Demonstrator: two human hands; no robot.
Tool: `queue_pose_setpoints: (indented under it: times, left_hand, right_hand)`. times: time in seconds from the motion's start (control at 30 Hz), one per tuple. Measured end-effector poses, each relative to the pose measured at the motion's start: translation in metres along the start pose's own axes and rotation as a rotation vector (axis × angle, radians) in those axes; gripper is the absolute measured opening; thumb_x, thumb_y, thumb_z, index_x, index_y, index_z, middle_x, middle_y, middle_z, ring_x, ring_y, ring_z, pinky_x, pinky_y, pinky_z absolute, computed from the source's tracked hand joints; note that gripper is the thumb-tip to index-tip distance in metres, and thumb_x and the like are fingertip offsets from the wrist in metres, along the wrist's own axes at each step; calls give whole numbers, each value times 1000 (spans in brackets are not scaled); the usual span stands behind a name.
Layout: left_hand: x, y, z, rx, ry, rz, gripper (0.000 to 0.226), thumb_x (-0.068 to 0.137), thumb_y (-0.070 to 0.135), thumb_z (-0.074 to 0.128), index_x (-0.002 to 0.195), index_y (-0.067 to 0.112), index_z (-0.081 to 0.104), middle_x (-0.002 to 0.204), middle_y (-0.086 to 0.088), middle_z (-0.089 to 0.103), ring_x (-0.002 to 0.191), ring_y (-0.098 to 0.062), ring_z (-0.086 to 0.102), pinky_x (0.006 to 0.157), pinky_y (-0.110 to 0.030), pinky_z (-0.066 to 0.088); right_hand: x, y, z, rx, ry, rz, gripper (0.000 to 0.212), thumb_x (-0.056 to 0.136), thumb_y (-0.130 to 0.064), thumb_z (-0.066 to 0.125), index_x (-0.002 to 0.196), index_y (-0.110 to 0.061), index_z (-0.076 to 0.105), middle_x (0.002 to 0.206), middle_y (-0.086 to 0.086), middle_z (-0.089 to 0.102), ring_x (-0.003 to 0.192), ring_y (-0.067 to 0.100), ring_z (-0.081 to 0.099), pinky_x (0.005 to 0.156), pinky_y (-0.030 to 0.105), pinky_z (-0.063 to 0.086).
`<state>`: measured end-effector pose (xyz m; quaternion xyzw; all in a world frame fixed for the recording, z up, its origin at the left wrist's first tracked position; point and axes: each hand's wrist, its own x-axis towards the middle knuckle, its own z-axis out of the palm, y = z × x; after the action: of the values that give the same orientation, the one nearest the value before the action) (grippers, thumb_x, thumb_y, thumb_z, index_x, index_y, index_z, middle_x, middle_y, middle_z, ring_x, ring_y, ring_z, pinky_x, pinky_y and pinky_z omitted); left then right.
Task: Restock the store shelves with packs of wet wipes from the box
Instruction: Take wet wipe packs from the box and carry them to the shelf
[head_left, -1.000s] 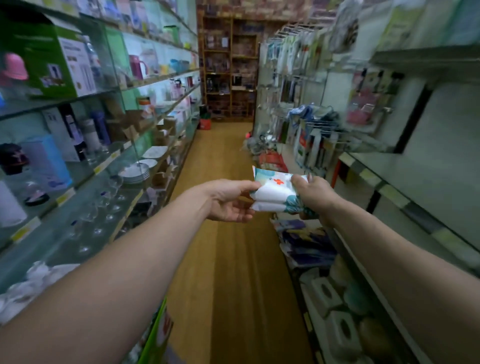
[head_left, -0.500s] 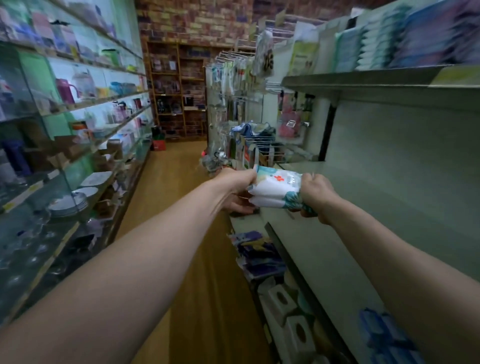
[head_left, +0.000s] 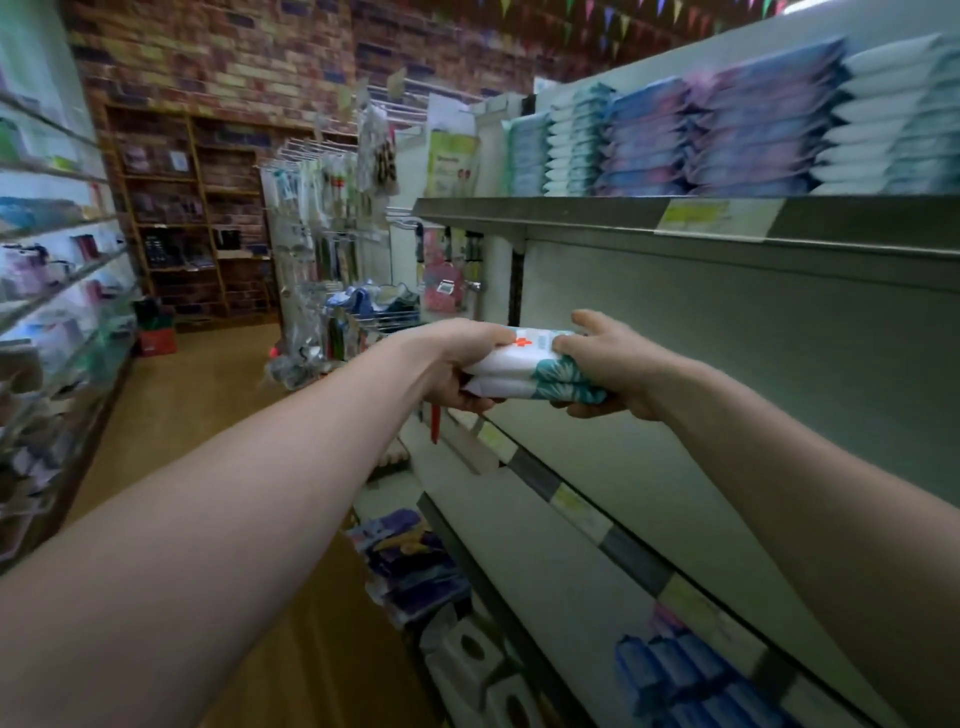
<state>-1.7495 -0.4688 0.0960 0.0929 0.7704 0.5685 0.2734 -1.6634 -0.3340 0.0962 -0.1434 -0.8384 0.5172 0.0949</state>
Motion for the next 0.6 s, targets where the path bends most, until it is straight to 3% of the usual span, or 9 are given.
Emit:
queue_pose_setpoints:
  times: [0.07,0.17,0.4,0.6]
  left_hand:
    - [4,19,1,35,-25,27,34,96,35,54,119,10,56,93,-9,66,65,-17,62,45,-22,47]
    - [10,47,1,132,-86,85,31,97,36,51,116,11,57,88,-8,65,62,-16,59,42,-21,45]
    - [20,110,-4,271,-168,244,25,97,38,49,94,15,58,73,-5,58,59,-15,52,53,-24,39]
    - [23,137,-18,423,-173,346,23,94,35,53,95,14,58,69,-4,56,52,-13,48,43,-19,39]
  right_hand:
    - [2,-10,-13,-4,26,12,38,100,-26,46,137,-23,41,100,13,64,73,19,68,51,26,56]
    - [6,-26,-30,23,78,6,30,99,-28,51,128,-21,53,92,13,68,69,19,70,46,23,52]
    - [10,-71,-57,37,236,-25,16,97,-25,54,109,-21,63,83,11,69,58,17,68,40,20,49]
    - [10,-86,-50,118,261,10,15,98,-25,53,101,-17,65,85,10,70,61,19,69,40,19,49]
